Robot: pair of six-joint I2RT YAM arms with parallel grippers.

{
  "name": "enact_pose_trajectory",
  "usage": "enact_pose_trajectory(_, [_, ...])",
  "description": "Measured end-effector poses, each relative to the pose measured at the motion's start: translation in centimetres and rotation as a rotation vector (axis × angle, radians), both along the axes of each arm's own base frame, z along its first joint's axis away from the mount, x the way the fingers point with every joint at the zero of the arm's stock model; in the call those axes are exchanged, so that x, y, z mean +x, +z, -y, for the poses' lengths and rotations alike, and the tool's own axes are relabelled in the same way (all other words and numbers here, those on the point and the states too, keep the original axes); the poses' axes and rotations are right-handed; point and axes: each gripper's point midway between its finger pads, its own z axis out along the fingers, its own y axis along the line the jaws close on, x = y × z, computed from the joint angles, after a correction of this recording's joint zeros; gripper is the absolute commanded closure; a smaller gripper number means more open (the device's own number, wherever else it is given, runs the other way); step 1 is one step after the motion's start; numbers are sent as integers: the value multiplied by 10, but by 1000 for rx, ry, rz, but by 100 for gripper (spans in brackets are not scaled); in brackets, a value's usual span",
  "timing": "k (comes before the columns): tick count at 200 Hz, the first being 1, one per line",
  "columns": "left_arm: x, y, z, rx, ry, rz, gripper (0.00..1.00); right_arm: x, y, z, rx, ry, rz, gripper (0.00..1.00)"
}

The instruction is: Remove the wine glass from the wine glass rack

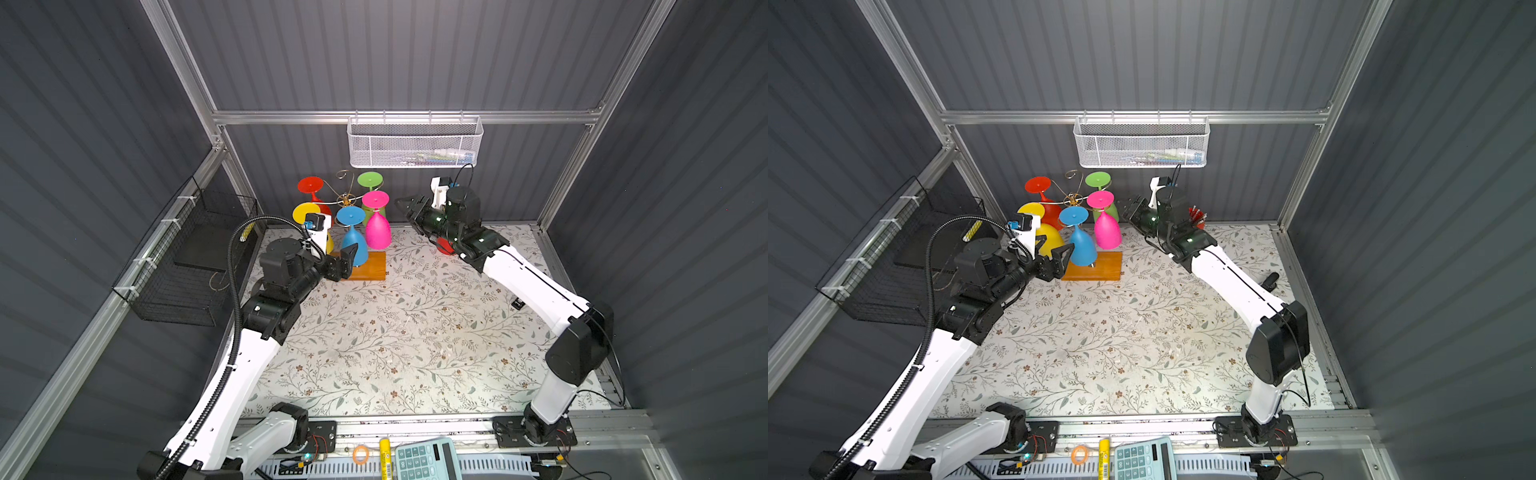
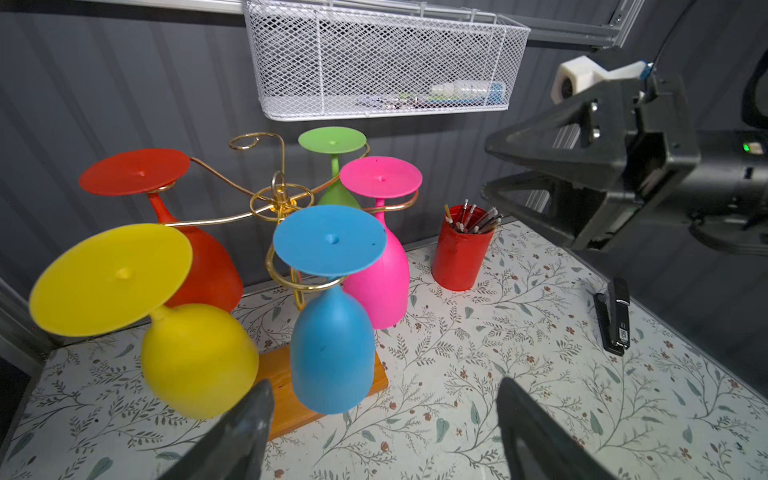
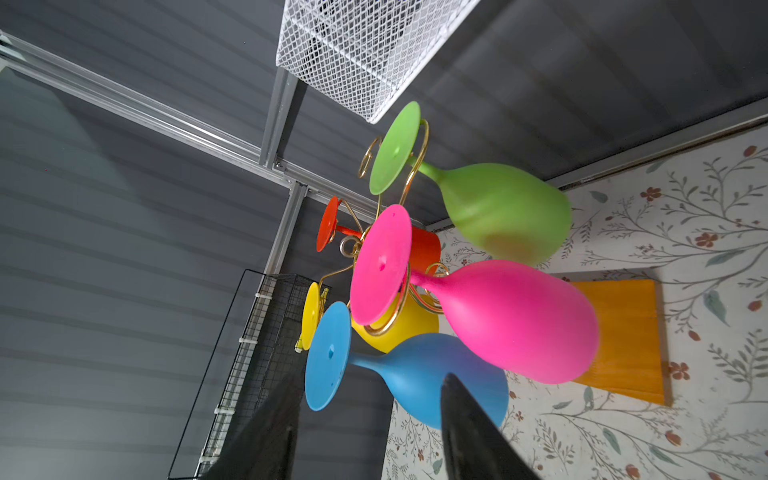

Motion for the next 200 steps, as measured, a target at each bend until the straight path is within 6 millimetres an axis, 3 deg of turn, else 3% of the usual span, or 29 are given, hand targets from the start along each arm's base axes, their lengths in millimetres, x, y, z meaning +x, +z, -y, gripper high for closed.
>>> enact_pose_trajectory(27, [-2,7,3,-3,-22,38,13,1,-3,-1,4,7,-10,48])
enact_pose_trajectory(49, [-13,5,4,-1,-51,69,9,17,7,-11,35,24,17,51])
enact_pose_trajectory(90, [-22,6,-2,0,-42,114,4,35,-24,-20,15,26,-26,54])
enact_pose_trajectory(125, [-19,3,-2,1,-33,112,4,42,-34,-25,11,28,-42,55])
enact_pose_trajectory(200, [-17,-3,-2,5,-30,102,3,45,-13,-27,51,32,-6,57])
